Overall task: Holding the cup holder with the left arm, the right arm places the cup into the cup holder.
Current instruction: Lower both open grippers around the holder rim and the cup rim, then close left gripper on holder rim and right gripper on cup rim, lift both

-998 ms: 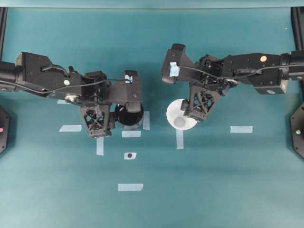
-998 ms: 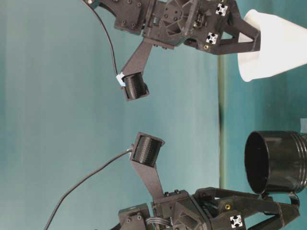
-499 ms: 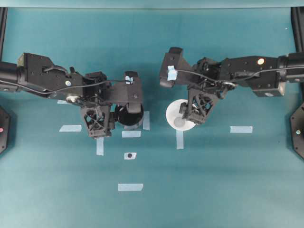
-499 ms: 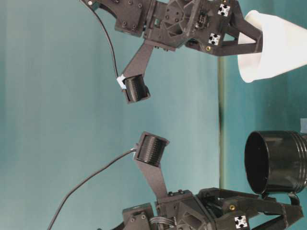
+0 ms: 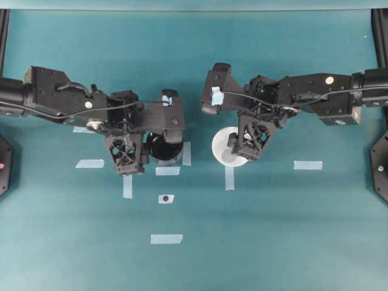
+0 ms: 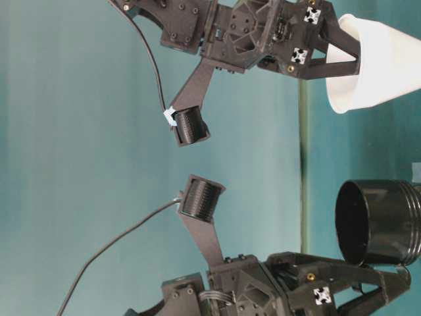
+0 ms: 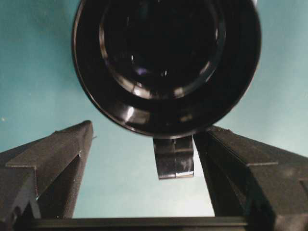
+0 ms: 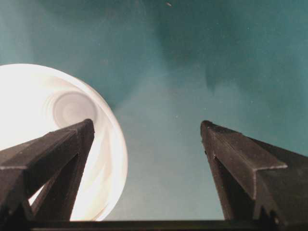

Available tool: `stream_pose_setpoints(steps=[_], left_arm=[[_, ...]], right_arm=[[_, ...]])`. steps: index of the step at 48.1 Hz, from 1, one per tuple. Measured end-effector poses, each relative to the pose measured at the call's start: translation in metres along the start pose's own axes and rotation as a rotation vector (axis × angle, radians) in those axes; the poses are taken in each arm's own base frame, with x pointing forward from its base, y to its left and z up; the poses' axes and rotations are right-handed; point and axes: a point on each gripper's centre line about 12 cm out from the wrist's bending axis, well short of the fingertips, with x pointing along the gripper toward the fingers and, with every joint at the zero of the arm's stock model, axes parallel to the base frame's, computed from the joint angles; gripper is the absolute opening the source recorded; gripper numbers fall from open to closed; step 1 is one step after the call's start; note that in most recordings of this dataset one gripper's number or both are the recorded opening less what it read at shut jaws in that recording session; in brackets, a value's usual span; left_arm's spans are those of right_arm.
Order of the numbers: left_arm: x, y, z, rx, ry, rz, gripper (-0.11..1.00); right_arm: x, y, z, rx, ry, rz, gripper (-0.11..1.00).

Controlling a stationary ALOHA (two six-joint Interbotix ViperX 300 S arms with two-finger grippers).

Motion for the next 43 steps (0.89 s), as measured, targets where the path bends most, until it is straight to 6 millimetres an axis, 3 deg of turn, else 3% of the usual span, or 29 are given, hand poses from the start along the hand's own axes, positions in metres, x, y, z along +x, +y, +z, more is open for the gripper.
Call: stream_pose_setpoints(steps=[17,26,30,34,43], left_arm=[[0.001,0.0,0.0,0.001,0.006,0.002,0.8],[-0.001,0.0,0.002,0.002,-0.001,0.002,0.58],[-0.001,0.0,0.003,0.002,-0.003,0.002,0.41],[-0.001,0.0,0.003,-0.002,-0.003,0.002,0.23],[-0.002,0.0,0.004,0.002,-0.006,0.002,0.22]], right_arm=[[0.0,0.0,0.0,0.0,0.003,0.0,0.92],[0.0,0.0,0.0,0.0,0.005,0.0,0.87],[-0.002,0.001,0.002,-0.001,-0.002,0.001,0.76],[-0.002,0.003,0.004,-0.004,-0.003,0.003,0.58],[-0.004,0.012,0.005,-0.011,-0.004,0.022,0.12]])
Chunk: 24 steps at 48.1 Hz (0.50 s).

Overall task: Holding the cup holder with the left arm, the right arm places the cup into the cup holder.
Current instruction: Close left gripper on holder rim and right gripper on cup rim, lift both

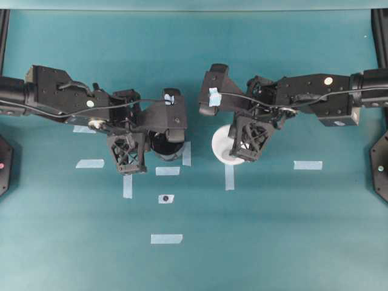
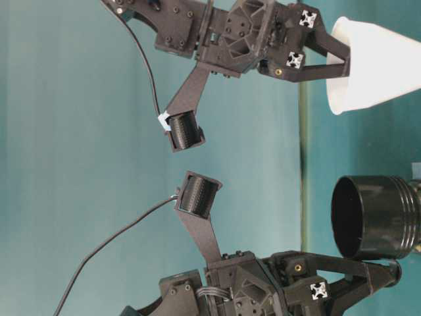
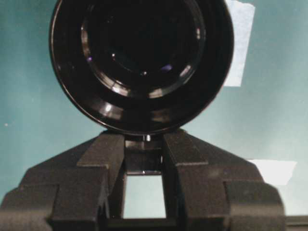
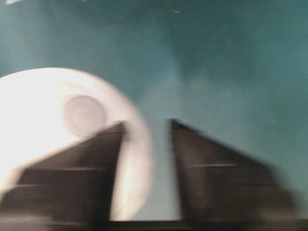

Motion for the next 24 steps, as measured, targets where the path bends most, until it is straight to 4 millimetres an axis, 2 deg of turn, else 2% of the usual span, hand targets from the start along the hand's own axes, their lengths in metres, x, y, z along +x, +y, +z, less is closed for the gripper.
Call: stream_pose_setpoints(steps=[4,24], left_arm=[[0.0005,0.0,0.0,0.0,0.0,0.0,0.22],[-0.0011,-0.0002,0.0003,-0.003,-0.003,-0.002,0.22]], right_arm=[[-0.0011,0.0051,0.0017,0.001,-0.005,0.012,0.04],[-0.0028,0.0097,0.0045,0.048,-0.01,0.041,0.04]])
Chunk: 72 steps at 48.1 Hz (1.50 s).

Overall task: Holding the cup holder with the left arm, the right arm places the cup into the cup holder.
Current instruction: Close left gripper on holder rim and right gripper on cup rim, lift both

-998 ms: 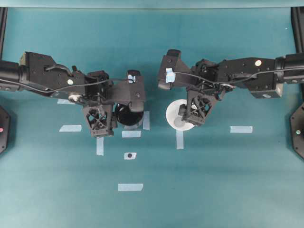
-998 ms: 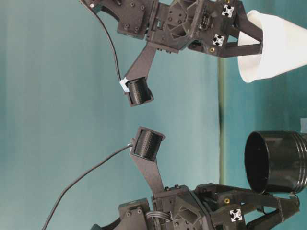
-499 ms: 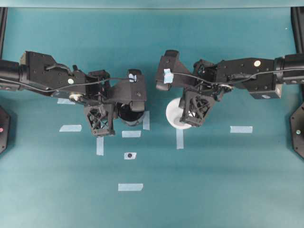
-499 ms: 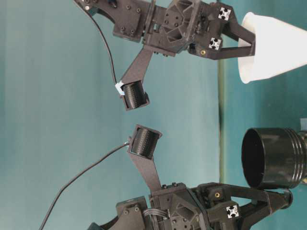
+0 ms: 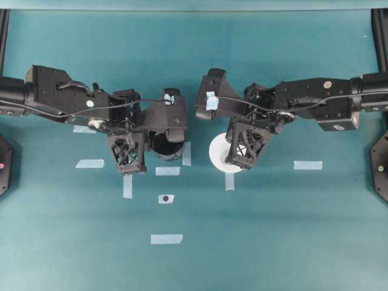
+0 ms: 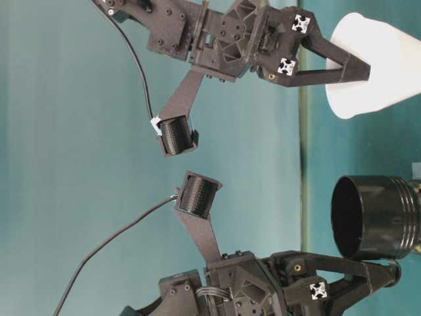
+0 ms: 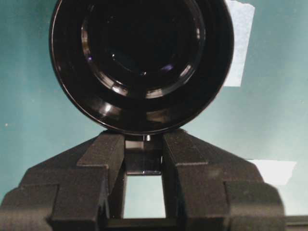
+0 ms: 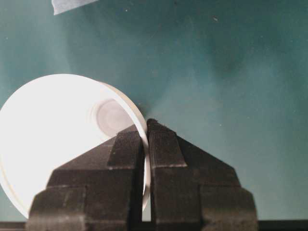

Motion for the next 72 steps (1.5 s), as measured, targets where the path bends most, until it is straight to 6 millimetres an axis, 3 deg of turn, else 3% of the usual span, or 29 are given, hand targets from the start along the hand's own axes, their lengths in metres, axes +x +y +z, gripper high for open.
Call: stream_pose_setpoints(steps=[29,72], left_arm=[[-0.011,0.0,0.006,0.001,-0.052,0.001,0.22],[-0.025,-0.006,0.016,0.028,-0.218,-0.001,0.22]], right_arm=[[-0.001,-0.001,0.0,0.043,0.001,-0.001,0.04],[-0.059,-0.003,0.006,0.054,-0.092,0.013,0.04]])
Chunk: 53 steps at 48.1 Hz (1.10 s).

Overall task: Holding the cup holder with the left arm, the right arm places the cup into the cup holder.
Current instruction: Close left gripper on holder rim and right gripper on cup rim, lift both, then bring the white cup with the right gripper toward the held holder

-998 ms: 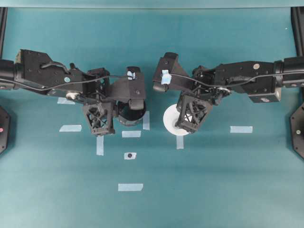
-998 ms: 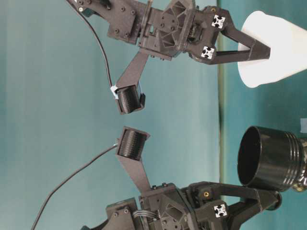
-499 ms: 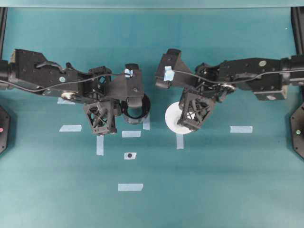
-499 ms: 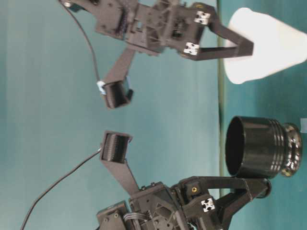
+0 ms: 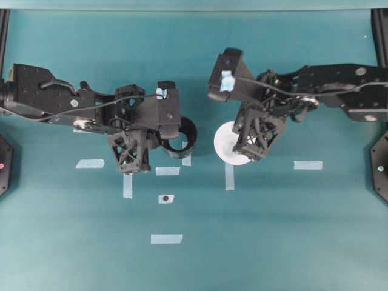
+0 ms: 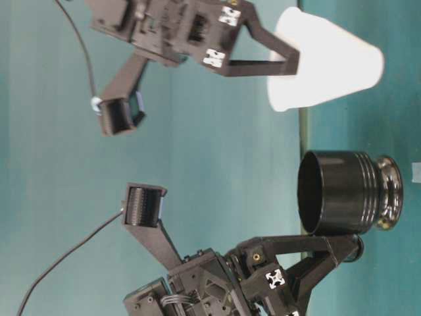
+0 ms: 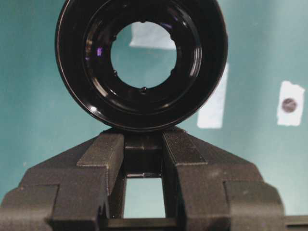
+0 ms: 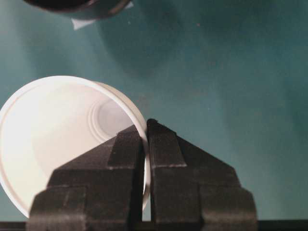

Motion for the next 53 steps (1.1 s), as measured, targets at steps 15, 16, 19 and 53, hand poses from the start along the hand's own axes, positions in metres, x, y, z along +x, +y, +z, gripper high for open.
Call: stream_pose_setpoints(steps=[15,16,19,53], left_arm=[[-0.005,0.0,0.016,0.005,-0.052,0.001,0.22],[-0.006,0.0,0.017,0.004,-0.055,0.002,0.22],[-0.006,0.0,0.019,0.008,-0.06,0.003,0.22],[0.011,-0.005,0.047,0.084,-0.067,-0.002,0.22]], right_arm=[[-0.026,0.0,0.009,0.005,-0.1,0.016,0.04],[-0.027,0.0,0.01,0.005,-0.106,0.017,0.04],[-0.031,0.001,0.012,0.004,-0.129,0.021,0.04],[-0.054,0.002,0.018,0.055,-0.353,0.064,0.04]])
